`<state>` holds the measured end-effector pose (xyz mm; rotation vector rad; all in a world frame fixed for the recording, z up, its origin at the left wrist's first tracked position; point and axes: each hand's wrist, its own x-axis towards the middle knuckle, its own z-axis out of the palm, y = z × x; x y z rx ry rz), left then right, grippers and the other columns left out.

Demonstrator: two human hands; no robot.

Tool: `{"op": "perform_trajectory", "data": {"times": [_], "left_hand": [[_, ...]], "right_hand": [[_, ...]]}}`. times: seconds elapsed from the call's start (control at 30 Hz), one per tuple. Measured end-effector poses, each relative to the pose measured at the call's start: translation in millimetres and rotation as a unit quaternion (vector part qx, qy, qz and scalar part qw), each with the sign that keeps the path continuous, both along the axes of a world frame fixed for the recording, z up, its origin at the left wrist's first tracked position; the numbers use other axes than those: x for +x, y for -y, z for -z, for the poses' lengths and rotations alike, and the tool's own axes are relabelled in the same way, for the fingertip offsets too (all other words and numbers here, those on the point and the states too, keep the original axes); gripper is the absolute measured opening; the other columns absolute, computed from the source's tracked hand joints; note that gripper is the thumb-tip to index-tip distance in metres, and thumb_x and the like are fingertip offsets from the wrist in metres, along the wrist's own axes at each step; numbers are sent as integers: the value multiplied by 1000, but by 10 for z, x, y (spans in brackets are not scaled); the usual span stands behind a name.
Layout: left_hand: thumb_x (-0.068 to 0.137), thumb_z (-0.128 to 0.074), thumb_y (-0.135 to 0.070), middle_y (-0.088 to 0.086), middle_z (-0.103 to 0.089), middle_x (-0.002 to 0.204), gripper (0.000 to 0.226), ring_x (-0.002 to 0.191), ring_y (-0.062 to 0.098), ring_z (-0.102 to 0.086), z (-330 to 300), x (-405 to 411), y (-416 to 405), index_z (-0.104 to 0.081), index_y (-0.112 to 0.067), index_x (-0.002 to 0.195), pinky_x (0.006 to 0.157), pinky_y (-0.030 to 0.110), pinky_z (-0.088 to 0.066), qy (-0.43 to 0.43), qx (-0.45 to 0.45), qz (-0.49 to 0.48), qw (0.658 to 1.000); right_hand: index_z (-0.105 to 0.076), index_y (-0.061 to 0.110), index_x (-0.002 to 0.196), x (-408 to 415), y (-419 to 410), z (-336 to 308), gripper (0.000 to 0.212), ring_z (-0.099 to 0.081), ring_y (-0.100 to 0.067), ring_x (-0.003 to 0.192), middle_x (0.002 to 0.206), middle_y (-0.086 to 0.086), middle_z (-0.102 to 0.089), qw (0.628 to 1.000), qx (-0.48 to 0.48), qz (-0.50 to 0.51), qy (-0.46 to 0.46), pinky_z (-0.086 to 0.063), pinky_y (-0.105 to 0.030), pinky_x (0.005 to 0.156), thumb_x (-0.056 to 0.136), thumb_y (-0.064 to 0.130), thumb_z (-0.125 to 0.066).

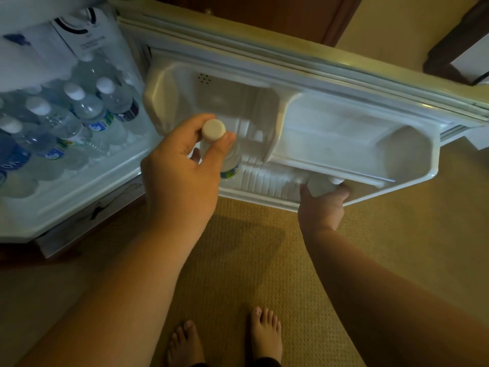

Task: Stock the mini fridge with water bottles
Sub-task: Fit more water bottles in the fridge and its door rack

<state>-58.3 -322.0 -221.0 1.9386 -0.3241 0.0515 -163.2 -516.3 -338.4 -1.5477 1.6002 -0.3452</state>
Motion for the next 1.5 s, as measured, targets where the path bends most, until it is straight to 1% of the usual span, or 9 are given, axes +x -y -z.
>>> {"op": "perform_trajectory", "data": {"times": [0.13,0.27,0.5,0.6,0.8,1.07,1.23,1.4,1.5], "left_hand": [[94,-78,-36,-22,-70,96,26,94,13,-69,188,139,192,-75,-24,117,80,17,-54,-22,9,14,1000],[90,-81,-36,-22,-71,102,28,99,0,-67,384,208,341,-73,-27,115,89,21,-56,-94,6,45,995],[89,-84,-31,-19,-74,104,30,102,-5,-67,723,143,493,-75,-22,115,87,16,-56,-151,-29,38,987],[90,-83,-32,-16,-73,109,31,105,4,-68,913,29,546,-73,-24,118,91,17,-55,-167,-13,42,985],[89,-82,-39,-11,-74,123,36,113,21,-70,1142,-175,582,-67,-41,121,98,47,-61,-208,10,8,978],[94,-71,-52,1,-67,122,46,115,28,-62,1206,-203,766,-64,-28,133,97,38,-53,-99,126,44,986],[94,-68,-58,-3,-68,129,52,118,28,-66,1244,-287,876,-43,-38,135,93,45,-58,-175,108,93,974],[93,-68,-59,0,-67,137,62,125,30,-64,1278,-465,1049,-49,-29,144,99,46,-55,-148,131,103,975],[100,-61,-55,1,-68,138,58,127,28,-63,1281,-507,1143,-52,-25,149,97,36,-52,-161,113,98,976]], "right_hand": [[-31,16,148,3,6,9,73,-63,-43,115,126,-23,-64,1000,6,4,1,-51,-42,91,94,34,-76],[-32,17,147,-24,44,0,71,-64,-40,114,125,-21,-64,1000,12,-1,7,-49,-37,86,94,33,-76],[-34,19,146,-26,46,-22,72,-65,-37,107,119,-18,-65,1000,6,-3,3,-50,-36,82,92,34,-78],[-37,20,144,-53,48,-25,71,-61,-31,97,107,-9,-59,1000,0,-8,3,-55,-41,88,90,36,-80],[-39,21,142,-107,37,-19,69,-55,-25,91,103,-3,-54,1000,-3,-13,11,-54,-40,87,89,38,-80],[-42,23,138,-140,45,24,64,-55,-26,93,103,-1,-54,1000,-9,-17,15,-51,-38,83,89,39,-80],[-42,22,137,-150,60,39,63,-56,-25,91,100,0,-55,999,-14,-29,11,-54,-40,85,89,38,-80],[-42,23,140,-149,110,57,65,-55,-23,89,101,0,-56,999,-15,-36,12,-50,-36,82,89,38,-79],[-40,24,143,-143,108,73,68,-55,-23,91,104,-2,-58,999,-20,-35,11,-48,-34,81,89,39,-79]]}}
